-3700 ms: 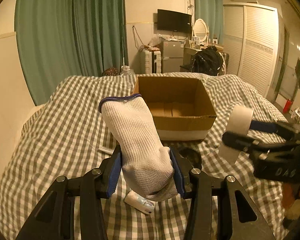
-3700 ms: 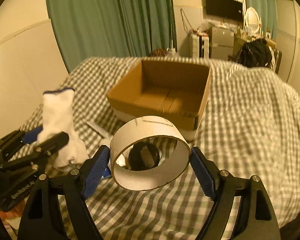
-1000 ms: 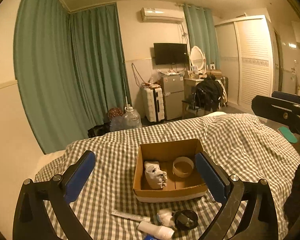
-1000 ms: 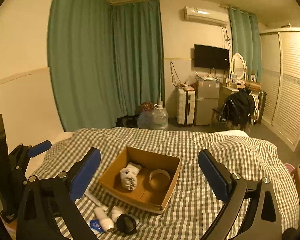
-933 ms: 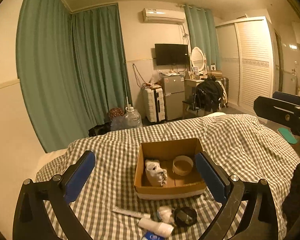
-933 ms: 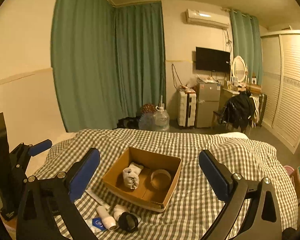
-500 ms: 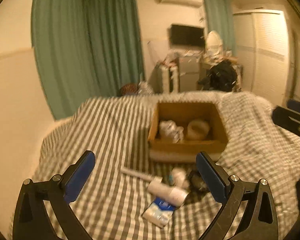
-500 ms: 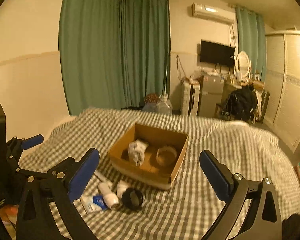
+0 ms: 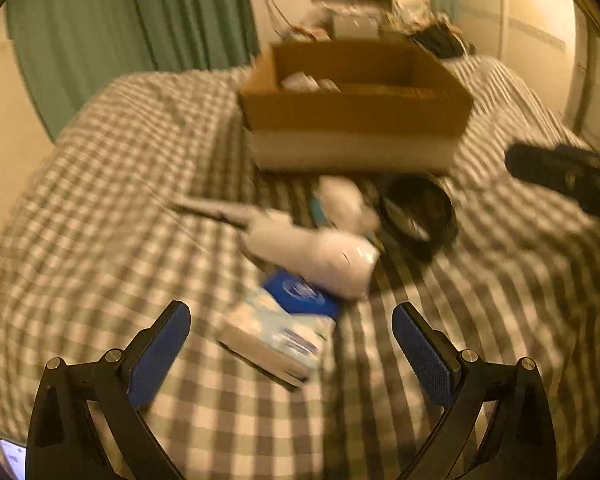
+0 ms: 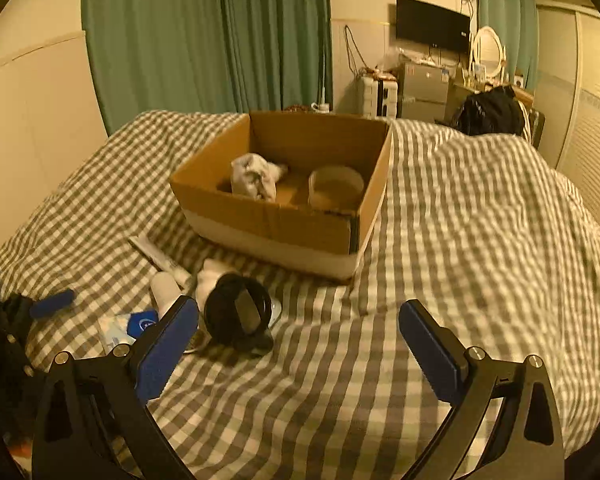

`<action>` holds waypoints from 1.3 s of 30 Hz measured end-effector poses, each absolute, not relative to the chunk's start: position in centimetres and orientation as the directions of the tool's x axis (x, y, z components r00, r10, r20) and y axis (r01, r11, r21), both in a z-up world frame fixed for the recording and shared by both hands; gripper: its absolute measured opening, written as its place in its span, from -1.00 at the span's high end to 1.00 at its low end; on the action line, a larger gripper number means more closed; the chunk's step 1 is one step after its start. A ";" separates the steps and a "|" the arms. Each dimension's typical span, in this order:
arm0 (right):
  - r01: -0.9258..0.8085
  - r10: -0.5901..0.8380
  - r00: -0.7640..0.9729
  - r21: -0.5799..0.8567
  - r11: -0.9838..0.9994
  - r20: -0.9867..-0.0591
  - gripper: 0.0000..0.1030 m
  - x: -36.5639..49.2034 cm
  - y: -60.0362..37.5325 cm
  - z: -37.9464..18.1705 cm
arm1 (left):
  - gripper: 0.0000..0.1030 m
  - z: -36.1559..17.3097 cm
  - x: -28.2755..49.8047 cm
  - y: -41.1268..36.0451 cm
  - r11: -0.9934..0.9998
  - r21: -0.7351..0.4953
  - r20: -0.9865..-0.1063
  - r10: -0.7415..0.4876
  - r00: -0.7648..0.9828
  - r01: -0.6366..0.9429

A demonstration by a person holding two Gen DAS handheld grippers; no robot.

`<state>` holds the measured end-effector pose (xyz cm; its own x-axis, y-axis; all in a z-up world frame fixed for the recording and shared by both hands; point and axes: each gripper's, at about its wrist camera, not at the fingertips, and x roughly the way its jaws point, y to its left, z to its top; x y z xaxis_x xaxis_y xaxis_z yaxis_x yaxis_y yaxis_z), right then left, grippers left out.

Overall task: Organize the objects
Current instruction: 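Withdraw both tools from the box toward the remaining items, then grasp the tissue pack with the left tool while the right tool grasps the black lid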

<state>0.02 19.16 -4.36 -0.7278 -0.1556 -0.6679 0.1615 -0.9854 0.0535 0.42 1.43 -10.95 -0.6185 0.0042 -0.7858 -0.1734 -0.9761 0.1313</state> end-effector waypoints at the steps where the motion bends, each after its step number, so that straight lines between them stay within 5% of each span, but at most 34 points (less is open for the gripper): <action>1: 0.160 -0.159 -0.723 0.060 -0.985 -0.672 -0.96 0.0 19.2 -4.7 | -1.00 -11.3 0.2 1.6 -0.974 0.134 -0.798 0.003 -0.603 -0.183; 9: 0.150 -0.156 -0.696 0.070 -0.986 -0.701 -0.95 -0.2 19.4 -6.0 | -0.98 -12.7 -2.2 1.9 -0.970 0.134 -0.847 -0.006 -0.532 -0.202; 13: 0.152 -0.159 -0.694 0.073 -0.986 -0.702 -0.95 0.0 19.3 -6.2 | -0.38 -13.2 -2.3 2.4 -0.964 0.155 -0.858 -0.022 -0.514 -0.217; 16: 0.151 -0.162 -0.696 0.078 -0.986 -0.700 -0.95 0.1 19.4 -6.1 | -0.18 -12.9 -1.6 2.4 -0.963 0.146 -0.854 -0.007 -0.519 -0.227; 31: 0.268 -0.212 -0.607 0.054 -0.962 -0.766 -0.94 -3.2 15.6 -8.4 | -0.16 -7.7 -0.4 -1.4 -0.995 0.080 -0.755 -0.023 -0.656 -0.057; 36: 0.307 -0.196 -0.521 0.032 -0.951 -0.831 -0.72 -5.3 13.6 -11.3 | -0.16 -7.4 -0.2 -1.9 -0.996 0.068 -0.755 -0.015 -0.656 -0.055; 39: 0.308 -0.184 -0.512 0.020 -0.951 -0.839 -0.15 -5.6 13.3 -12.0 | -0.16 -7.5 -0.3 -1.9 -0.996 0.068 -0.755 -0.011 -0.655 -0.061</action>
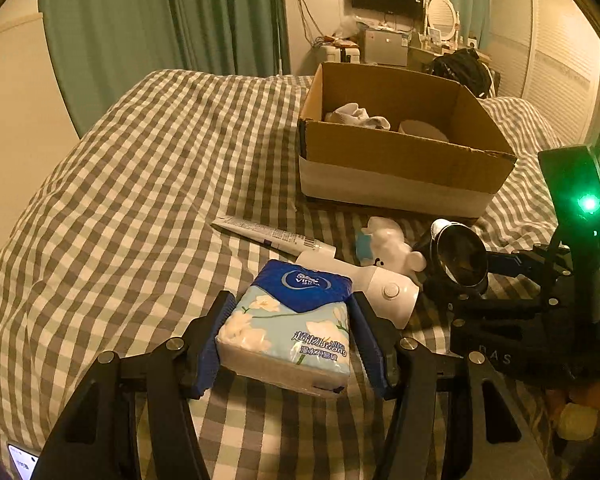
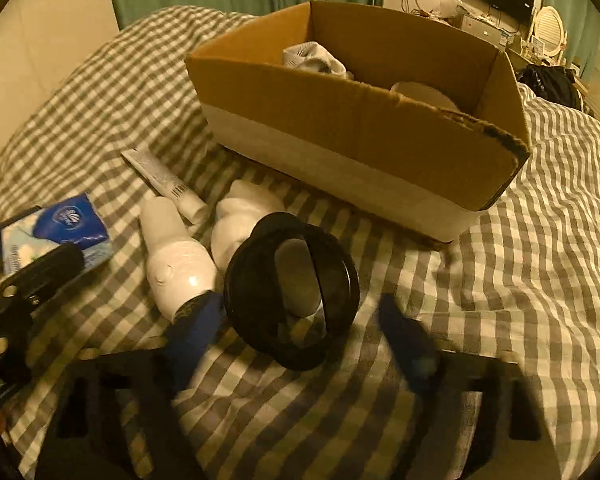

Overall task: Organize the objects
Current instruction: 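Grasp the tissue pack with the left tool while the right tool grasps the black lid, then lower tissue pack and black lid into the box and release both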

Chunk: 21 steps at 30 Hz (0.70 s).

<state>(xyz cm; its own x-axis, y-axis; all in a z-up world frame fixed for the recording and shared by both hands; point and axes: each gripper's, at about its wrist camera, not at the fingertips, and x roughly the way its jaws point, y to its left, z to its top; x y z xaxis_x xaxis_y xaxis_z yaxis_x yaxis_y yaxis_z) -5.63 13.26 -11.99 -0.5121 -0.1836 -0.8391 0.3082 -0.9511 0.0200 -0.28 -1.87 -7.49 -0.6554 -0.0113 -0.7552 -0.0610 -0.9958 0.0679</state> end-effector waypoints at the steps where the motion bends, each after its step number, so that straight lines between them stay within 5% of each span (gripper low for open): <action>1: 0.310 -0.184 -0.511 0.020 -0.951 -0.840 -0.16 -5.6 13.2 -12.0 | -0.16 -7.4 -0.1 -1.9 -0.996 0.068 -0.756 -0.010 -0.655 -0.063; 21: 0.289 -0.234 -0.689 0.035 -0.957 -0.686 -0.14 1.1 15.5 -3.3 | -0.16 -1.0 1.5 0.2 -0.991 0.029 -0.689 0.075 -0.721 -0.131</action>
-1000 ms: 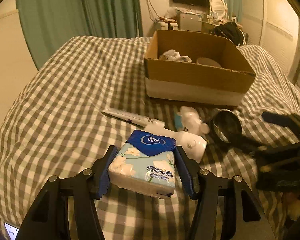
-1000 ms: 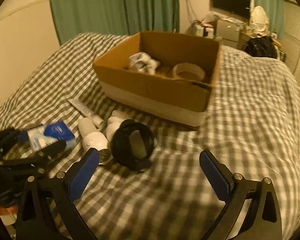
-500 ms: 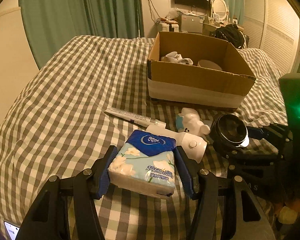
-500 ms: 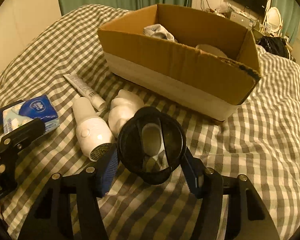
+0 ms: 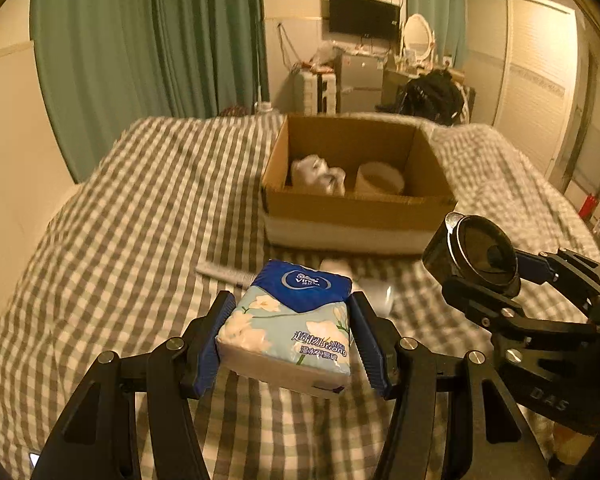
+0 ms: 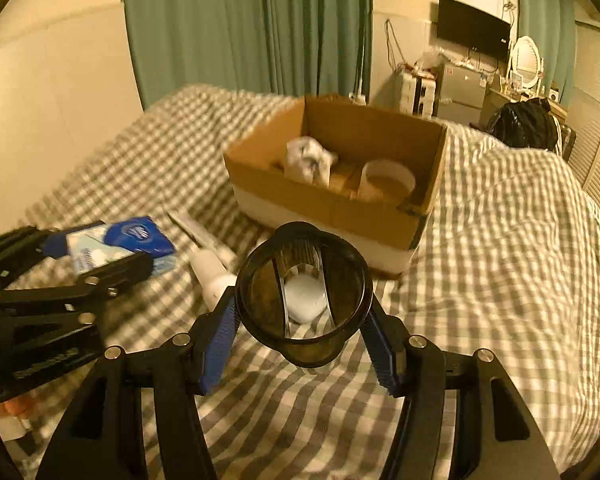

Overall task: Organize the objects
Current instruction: 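Lower tissue pack and black lid into the box and release both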

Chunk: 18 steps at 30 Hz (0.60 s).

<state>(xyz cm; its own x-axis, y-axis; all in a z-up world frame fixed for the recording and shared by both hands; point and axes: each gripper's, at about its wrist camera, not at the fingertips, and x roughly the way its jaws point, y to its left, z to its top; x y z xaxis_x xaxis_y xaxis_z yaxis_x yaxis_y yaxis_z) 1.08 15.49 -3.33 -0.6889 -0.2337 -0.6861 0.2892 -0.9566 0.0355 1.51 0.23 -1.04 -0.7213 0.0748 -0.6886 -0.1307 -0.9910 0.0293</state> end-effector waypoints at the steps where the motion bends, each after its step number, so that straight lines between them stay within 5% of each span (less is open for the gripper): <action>1: 0.291 -0.241 -0.701 0.040 -0.956 -0.671 -0.14 1.4 15.7 -2.3 | -0.16 -0.5 1.4 0.3 -0.991 0.026 -0.680 0.081 -0.729 -0.134; 18: 0.290 -0.244 -0.844 -0.023 -0.957 -0.478 -0.13 -2.9 16.8 10.8 | -0.16 10.5 -7.1 1.9 -0.990 0.045 -0.472 0.095 -0.876 -0.132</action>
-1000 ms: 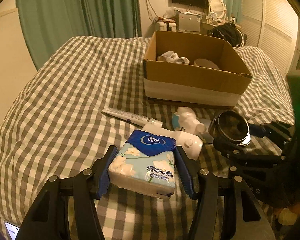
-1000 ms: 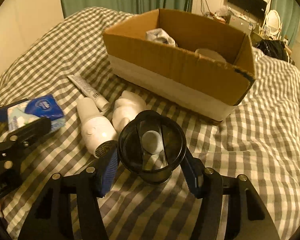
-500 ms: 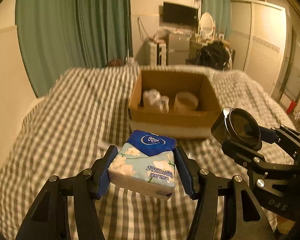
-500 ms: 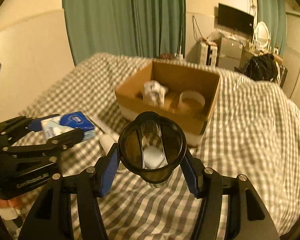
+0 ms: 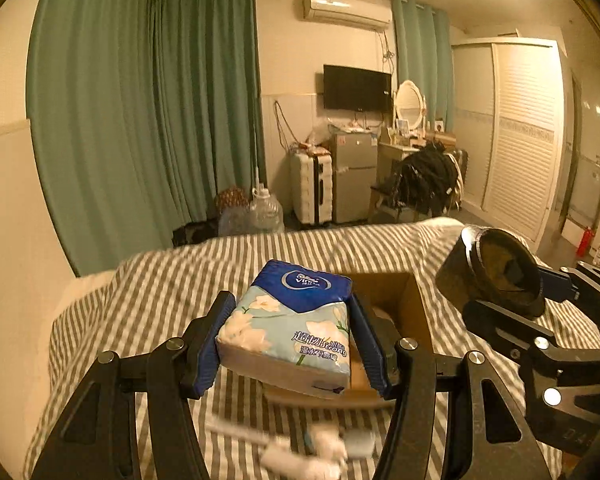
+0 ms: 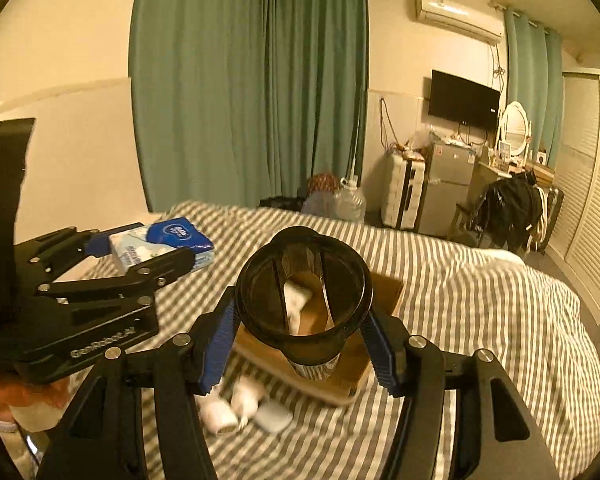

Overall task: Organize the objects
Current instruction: 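Lower tissue pack and black lid into the box and release both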

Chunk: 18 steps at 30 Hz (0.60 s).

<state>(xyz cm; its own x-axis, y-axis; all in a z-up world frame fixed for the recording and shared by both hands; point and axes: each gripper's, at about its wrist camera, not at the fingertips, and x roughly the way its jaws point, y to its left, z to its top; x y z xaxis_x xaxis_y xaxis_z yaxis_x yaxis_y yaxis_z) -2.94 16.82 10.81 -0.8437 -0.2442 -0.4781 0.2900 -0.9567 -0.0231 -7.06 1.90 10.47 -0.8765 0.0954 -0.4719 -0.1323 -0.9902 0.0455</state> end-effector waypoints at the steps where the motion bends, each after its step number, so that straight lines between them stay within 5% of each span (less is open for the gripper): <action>1: 0.287 -0.242 -0.847 -0.023 -0.958 -0.474 -0.13 -3.4 16.9 11.0 | -0.16 10.5 -7.9 2.0 -0.991 0.042 -0.470 0.095 -0.878 -0.129; 18: 0.206 -0.223 -0.840 0.090 -0.974 -0.494 -0.13 -18.0 19.5 9.1 | -0.16 3.7 -21.4 4.5 -0.976 0.008 -0.521 0.181 -0.834 -0.217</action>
